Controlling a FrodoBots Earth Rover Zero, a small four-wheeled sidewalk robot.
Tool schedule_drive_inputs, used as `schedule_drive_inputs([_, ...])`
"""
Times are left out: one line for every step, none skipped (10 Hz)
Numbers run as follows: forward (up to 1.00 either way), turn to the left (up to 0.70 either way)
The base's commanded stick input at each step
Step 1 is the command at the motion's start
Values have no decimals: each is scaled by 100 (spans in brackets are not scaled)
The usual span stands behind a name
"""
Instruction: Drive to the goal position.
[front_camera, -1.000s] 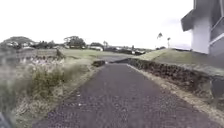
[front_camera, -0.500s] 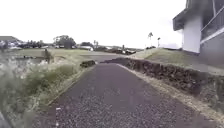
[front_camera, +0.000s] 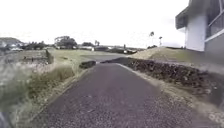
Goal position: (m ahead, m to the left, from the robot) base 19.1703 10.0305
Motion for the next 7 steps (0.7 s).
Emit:
schedule_drive_inputs([70,1])
schedule_drive_inputs([70,1])
schedule_drive_inputs([70,1])
schedule_drive_inputs([70,3])
schedule_drive_inputs([70,3])
schedule_drive_inputs([70,15])
schedule_drive_inputs([70,30])
